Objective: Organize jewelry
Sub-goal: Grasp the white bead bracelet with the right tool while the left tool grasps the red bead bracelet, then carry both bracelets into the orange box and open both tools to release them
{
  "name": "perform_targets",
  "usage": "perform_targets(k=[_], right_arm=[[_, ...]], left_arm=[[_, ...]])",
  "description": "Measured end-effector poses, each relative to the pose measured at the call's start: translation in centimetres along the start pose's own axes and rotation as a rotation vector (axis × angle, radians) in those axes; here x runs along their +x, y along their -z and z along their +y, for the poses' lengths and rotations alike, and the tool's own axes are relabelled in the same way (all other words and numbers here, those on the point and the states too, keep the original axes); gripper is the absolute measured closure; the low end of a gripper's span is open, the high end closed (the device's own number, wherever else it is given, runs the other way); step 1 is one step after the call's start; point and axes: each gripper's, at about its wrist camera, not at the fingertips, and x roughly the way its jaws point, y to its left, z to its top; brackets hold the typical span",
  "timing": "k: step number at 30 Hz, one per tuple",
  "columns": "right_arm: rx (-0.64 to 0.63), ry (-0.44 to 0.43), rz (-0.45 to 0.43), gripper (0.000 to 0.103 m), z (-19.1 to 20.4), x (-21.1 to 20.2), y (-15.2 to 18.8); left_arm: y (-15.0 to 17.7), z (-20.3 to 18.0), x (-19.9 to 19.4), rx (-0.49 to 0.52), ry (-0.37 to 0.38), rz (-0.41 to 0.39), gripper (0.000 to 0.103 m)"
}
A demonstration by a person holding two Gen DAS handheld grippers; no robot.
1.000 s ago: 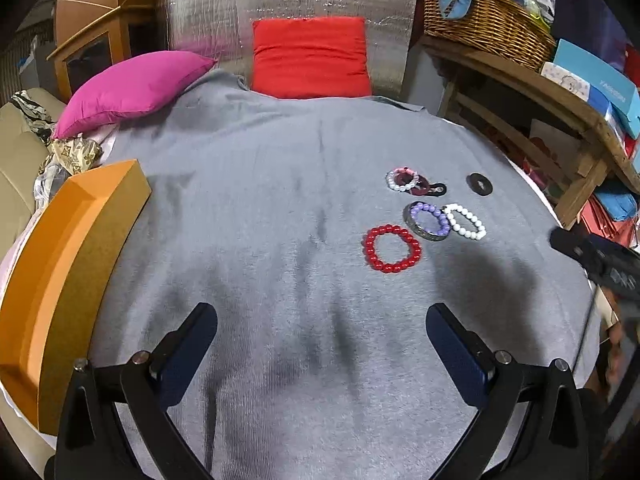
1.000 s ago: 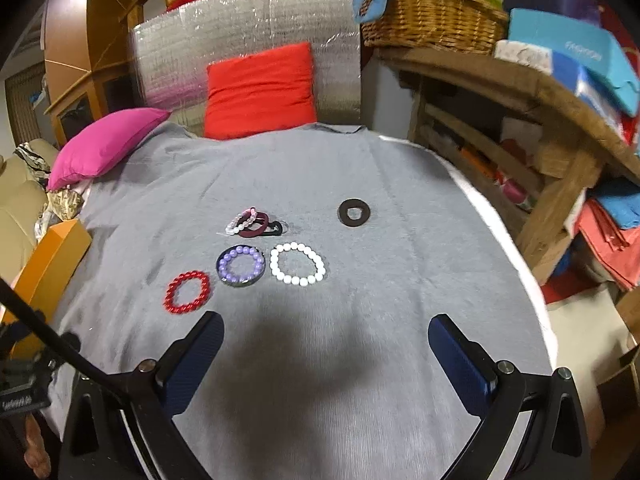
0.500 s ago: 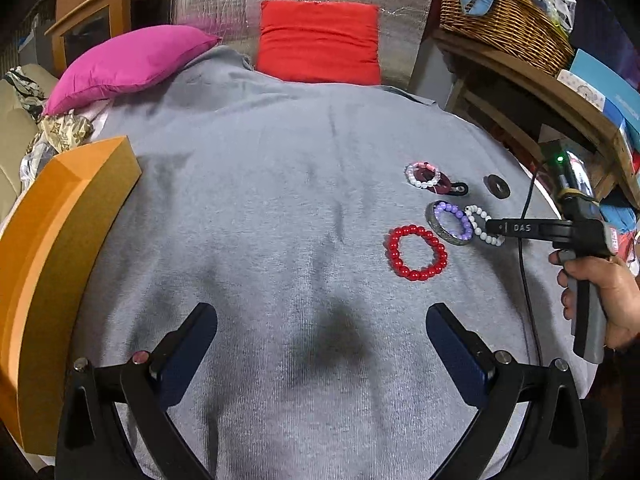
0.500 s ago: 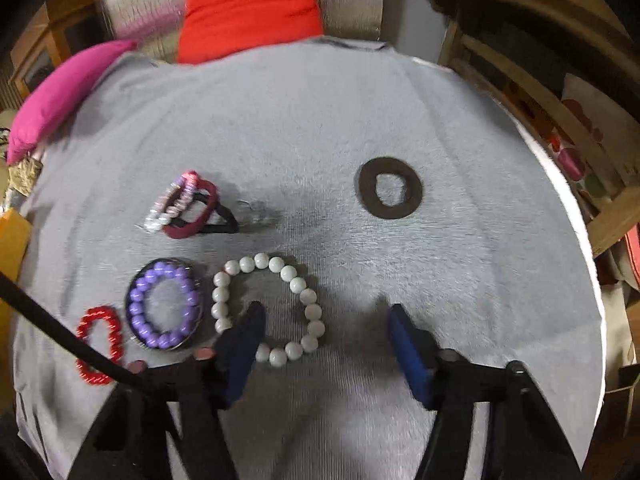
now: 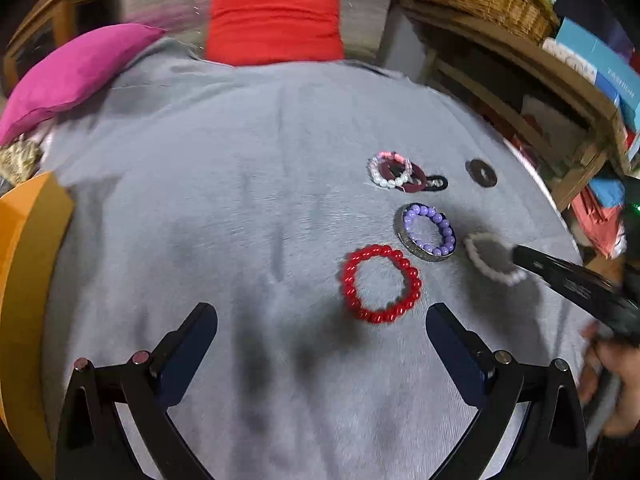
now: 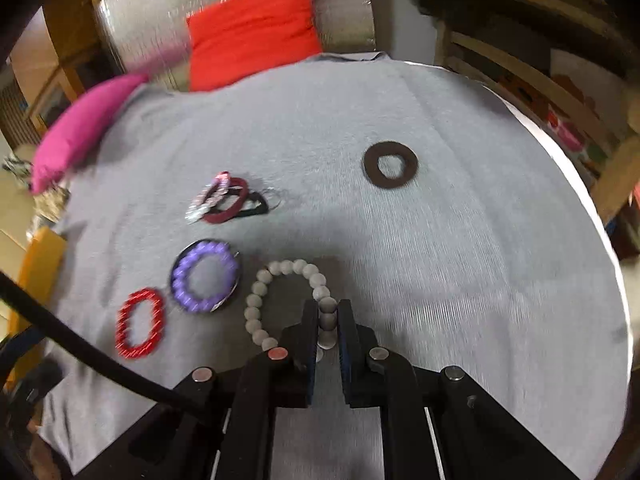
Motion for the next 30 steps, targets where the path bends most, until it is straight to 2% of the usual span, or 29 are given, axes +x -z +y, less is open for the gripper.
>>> perform_targets(k=[3, 7, 8, 10, 11, 14, 16, 17, 18, 23, 30], right_arm=[[0.044, -0.045, -0.032, 0.093, -0.5, -1.6, 1.1], [0.075, -0.088, -0.069, 0.093, -0.8, -3.1, 2.3], [0.081, -0.095, -0.075, 0.093, -0.7, -3.3, 2.4], [0.081, -0.102, -0.087, 0.093, -0.5, -3.1, 2.7], [0.081, -0.105, -0.088, 0.093, -0.7, -3.1, 2.9], [0.09, -0.122, -0.087, 0.093, -0.9, -2.7, 3.2], [0.097, -0.133, -0.083, 0.093, -1.0, -2.4, 3.2], [0.099, -0.136, -0.084, 0.093, -1.1, -2.4, 3.3], [0.1, -0.138, -0.087, 0.093, -1.2, -2.4, 3.3], [0.109, -0.155, -0.105, 0.093, -1.3, -2.8, 3.4], [0.132, -0.213, -0.12, 0.093, -1.3, -3.7, 3.7]], left_arm=[[-0.7, -0.7, 1.7, 0.033, -0.037, 0.028, 0.0], [-1.2, -0.9, 2.8, 0.039, -0.042, 0.049, 0.001], [-1.2, -1.0, 3.1, 0.046, -0.046, 0.059, 0.007], [-1.1, -1.1, 3.8, 0.058, -0.056, 0.089, 0.025], [-1.0, -1.0, 4.2, 0.06, -0.055, 0.11, 0.044], [-1.2, -0.5, 4.8, 0.055, -0.076, 0.112, 0.052], [-1.3, -0.9, 4.7, 0.077, -0.08, 0.11, 0.068], [-1.4, -1.1, 4.6, 0.09, -0.082, 0.111, 0.084], [-1.5, -1.3, 4.6, 0.097, -0.083, 0.115, 0.093], [-1.6, -0.7, 3.9, 0.072, -0.04, 0.108, 0.094], [-1.0, 1.5, -0.7, 0.05, -0.028, 0.021, 0.094]])
